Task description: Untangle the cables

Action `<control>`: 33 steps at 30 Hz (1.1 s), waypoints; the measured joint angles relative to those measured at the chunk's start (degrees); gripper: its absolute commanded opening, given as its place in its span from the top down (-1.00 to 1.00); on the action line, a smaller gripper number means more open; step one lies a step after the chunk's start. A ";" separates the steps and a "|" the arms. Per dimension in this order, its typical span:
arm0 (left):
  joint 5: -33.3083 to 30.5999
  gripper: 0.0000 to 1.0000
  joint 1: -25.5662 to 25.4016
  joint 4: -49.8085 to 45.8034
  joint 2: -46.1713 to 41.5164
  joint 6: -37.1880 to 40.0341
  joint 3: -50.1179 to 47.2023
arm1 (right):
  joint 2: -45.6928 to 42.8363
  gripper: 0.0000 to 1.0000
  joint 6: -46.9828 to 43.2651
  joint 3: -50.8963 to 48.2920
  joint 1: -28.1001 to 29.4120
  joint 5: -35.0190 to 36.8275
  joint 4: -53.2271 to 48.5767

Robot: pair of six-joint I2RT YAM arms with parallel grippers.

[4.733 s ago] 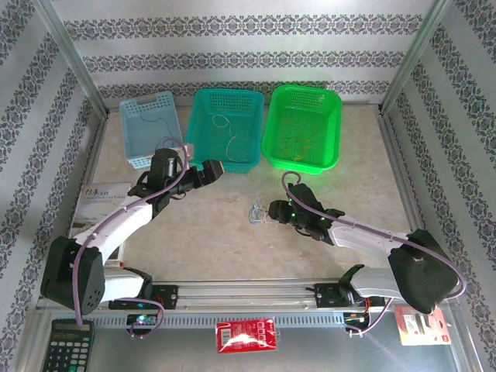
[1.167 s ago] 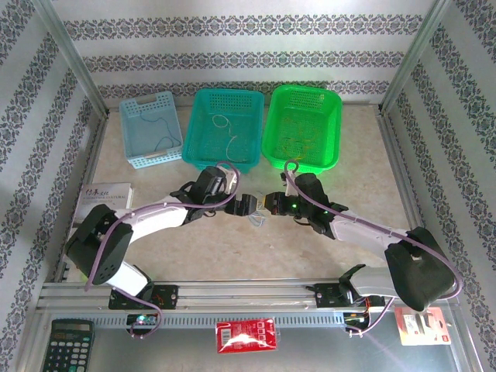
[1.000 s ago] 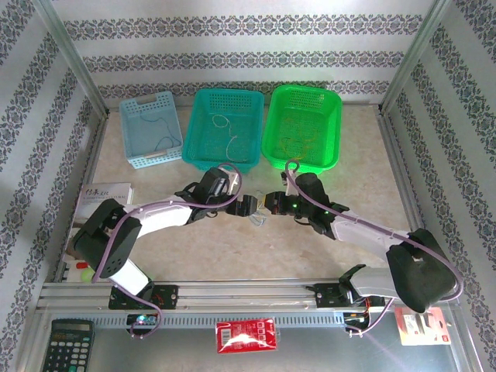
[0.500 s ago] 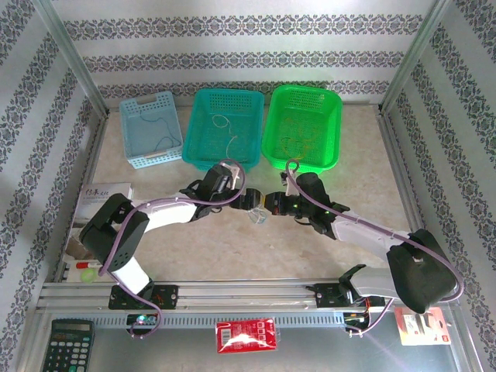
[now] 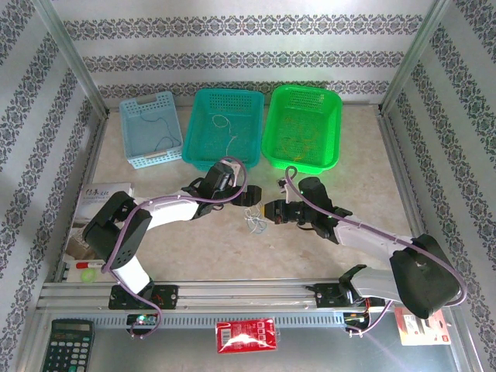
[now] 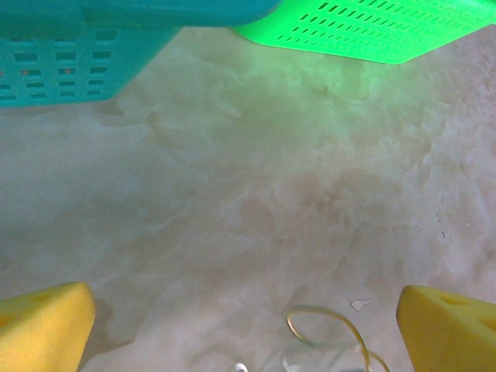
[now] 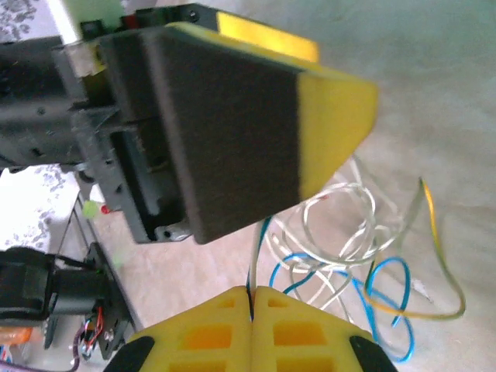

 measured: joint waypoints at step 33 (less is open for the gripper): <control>9.81 -1.00 3.76 -1.62 -12.28 -0.44 -9.38 | 3.34 0.37 -1.07 -0.11 -3.80 0.13 3.21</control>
